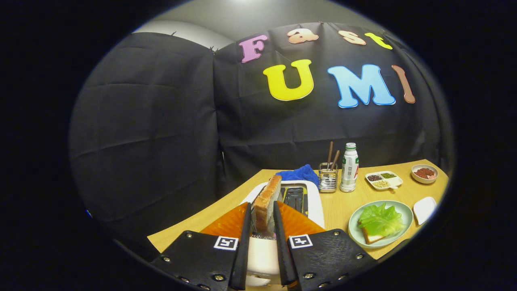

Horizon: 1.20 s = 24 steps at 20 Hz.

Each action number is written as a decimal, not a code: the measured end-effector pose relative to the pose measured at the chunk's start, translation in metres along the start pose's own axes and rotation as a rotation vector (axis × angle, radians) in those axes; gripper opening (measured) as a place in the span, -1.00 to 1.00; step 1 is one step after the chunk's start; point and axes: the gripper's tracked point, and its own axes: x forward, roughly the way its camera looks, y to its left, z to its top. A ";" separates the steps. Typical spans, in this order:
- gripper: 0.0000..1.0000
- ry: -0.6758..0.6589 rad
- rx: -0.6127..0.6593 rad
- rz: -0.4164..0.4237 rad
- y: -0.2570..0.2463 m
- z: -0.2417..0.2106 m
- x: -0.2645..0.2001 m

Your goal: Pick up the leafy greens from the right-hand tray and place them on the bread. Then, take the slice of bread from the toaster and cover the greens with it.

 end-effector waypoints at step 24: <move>-0.96 -0.163 -0.029 0.012 -0.011 0.067 -0.018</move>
